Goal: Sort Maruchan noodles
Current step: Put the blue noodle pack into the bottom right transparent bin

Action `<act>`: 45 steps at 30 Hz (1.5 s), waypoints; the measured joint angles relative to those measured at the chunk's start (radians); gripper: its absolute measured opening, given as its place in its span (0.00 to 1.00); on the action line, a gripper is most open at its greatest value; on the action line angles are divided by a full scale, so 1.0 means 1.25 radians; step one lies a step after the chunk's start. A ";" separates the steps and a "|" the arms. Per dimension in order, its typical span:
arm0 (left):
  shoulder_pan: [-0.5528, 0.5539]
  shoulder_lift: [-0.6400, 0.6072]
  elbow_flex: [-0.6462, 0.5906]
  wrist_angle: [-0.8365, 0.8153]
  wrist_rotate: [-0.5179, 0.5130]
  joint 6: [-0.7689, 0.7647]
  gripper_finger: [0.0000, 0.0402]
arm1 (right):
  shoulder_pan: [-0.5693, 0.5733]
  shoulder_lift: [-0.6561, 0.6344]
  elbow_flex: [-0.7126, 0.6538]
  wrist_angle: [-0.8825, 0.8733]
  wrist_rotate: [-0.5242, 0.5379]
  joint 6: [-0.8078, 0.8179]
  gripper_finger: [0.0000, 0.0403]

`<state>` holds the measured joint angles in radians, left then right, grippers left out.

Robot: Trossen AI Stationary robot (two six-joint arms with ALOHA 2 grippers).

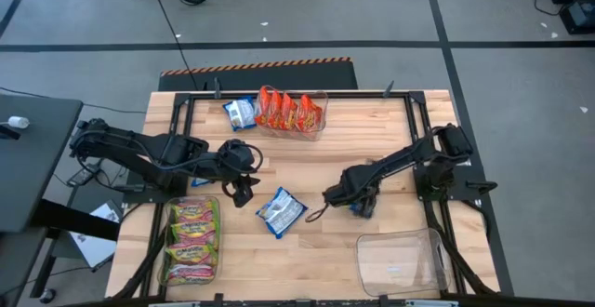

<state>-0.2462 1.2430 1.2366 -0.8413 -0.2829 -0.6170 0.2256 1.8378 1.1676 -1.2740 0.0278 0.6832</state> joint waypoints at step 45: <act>-0.020 0.000 0.000 -0.001 0.011 -0.021 0.40 | 0.034 0.196 0.143 -0.035 0.211 0.225 0.23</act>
<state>-0.2714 1.2430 1.2366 -0.8421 -0.2687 -0.6431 0.2684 2.0825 1.3460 -1.3174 0.2911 0.9648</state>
